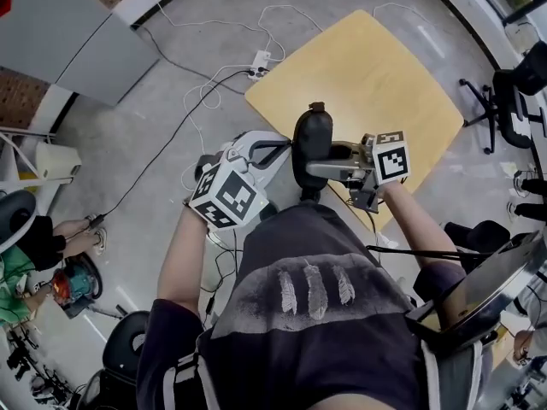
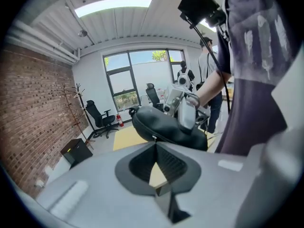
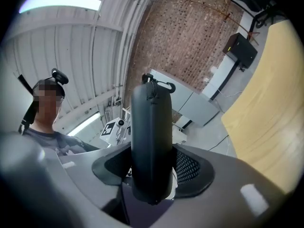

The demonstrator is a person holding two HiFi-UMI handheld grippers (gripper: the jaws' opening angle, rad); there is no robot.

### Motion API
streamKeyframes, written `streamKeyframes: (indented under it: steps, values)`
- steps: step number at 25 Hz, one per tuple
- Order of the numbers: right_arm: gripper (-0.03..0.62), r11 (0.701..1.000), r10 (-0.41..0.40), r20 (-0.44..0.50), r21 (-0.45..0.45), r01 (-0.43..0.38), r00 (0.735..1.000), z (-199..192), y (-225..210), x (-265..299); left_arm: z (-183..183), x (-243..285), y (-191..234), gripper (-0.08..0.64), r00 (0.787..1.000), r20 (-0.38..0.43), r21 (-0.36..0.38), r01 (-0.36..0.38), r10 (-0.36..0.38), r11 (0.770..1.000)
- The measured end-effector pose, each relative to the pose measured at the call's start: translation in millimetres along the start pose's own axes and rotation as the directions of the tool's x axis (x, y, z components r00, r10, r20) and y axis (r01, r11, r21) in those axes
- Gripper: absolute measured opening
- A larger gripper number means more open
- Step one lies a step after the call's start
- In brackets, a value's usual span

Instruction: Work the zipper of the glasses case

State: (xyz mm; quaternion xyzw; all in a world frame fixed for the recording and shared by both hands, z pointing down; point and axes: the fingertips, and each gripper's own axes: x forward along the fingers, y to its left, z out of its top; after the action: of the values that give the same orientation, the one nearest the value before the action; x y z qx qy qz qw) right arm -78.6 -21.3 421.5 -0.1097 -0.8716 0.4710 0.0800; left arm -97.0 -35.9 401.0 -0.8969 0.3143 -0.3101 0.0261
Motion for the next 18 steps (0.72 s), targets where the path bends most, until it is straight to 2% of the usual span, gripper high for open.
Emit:
streamKeyframes:
  steps: [3,7,9,13,18]
  values:
    - [0.262,0.998,0.056,0.002,-0.016,-0.056,0.998,0.3,9.3,3.9,8.6,-5.8,-0.1,0.0,0.999,0.034,-0.001,0.039,-0.039,0.999]
    - [0.264,0.994,0.105,0.02,0.001,-0.105,0.994,2.4,12.5,8.2,9.9,-9.6,1.4,0.0,0.997,0.036,-0.007,0.069,-0.068,0.998]
    - [0.254,0.997,0.071,0.027,0.007,-0.071,0.997,1.6,7.8,9.3,3.9,-8.0,1.4,0.0,0.998,-0.01,0.017,0.065,-0.065,0.998]
    - [0.247,0.998,-0.027,0.069,0.057,0.023,0.997,1.9,-7.9,10.0,-11.8,-1.5,-1.2,0.0,0.991,-0.126,0.113,0.05,-0.036,0.992]
    - [0.247,0.994,-0.061,0.084,0.096,0.053,0.995,0.7,-16.0,8.2,-20.7,3.3,-5.4,0.0,0.988,-0.148,0.102,0.065,-0.05,0.993]
